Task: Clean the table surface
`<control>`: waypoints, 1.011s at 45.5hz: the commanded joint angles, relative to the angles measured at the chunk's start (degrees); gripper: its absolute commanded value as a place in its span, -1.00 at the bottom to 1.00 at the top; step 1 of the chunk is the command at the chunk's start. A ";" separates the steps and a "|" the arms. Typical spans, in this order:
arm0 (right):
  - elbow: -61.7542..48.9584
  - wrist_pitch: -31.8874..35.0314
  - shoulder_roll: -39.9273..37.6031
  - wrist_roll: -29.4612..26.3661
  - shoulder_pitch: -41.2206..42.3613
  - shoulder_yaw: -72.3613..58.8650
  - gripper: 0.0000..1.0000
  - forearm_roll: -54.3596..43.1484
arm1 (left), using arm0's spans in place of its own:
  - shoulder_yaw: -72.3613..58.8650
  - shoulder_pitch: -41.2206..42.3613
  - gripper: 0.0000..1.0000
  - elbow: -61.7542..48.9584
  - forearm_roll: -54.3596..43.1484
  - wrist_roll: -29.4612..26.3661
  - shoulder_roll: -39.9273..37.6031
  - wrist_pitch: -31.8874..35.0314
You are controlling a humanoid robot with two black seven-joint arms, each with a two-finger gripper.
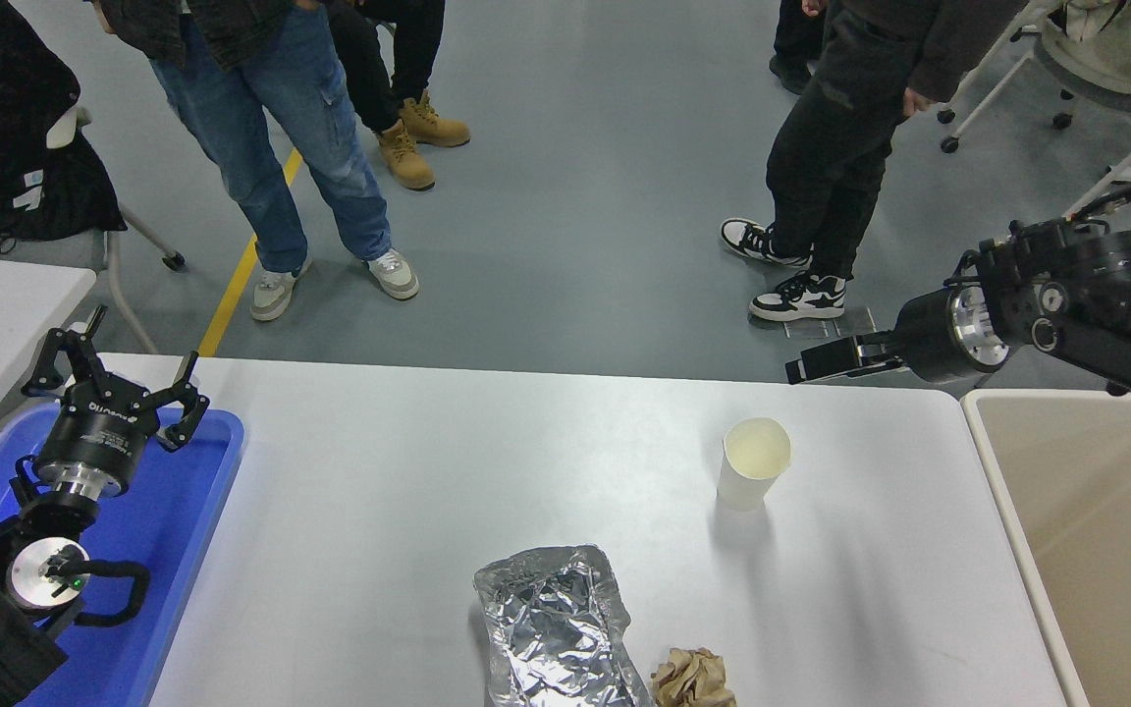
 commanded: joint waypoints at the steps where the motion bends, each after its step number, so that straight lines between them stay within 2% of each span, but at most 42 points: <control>1: -4.78 -1.06 5.88 -0.07 -3.08 -0.98 0.97 -1.01 | 0.00 0.00 1.00 0.00 0.00 0.00 0.00 0.00; 14: -5.48 -4.40 7.81 -0.33 -7.03 -1.07 0.97 -1.10 | 0.00 0.00 1.00 0.00 0.00 0.00 0.00 0.00; 26: -11.89 -5.90 11.41 -0.33 -10.72 -1.15 0.95 -1.10 | 0.00 0.00 1.00 0.00 0.00 0.00 0.00 0.00; 35: -12.51 -6.16 11.50 -0.24 -11.34 -1.15 0.75 -1.19 | 0.00 0.00 1.00 0.00 0.00 0.00 0.00 0.00; 46: -16.73 -7.30 12.73 -0.07 -12.84 -3.08 0.66 -1.10 | 0.00 0.00 1.00 0.00 0.00 0.00 0.00 0.00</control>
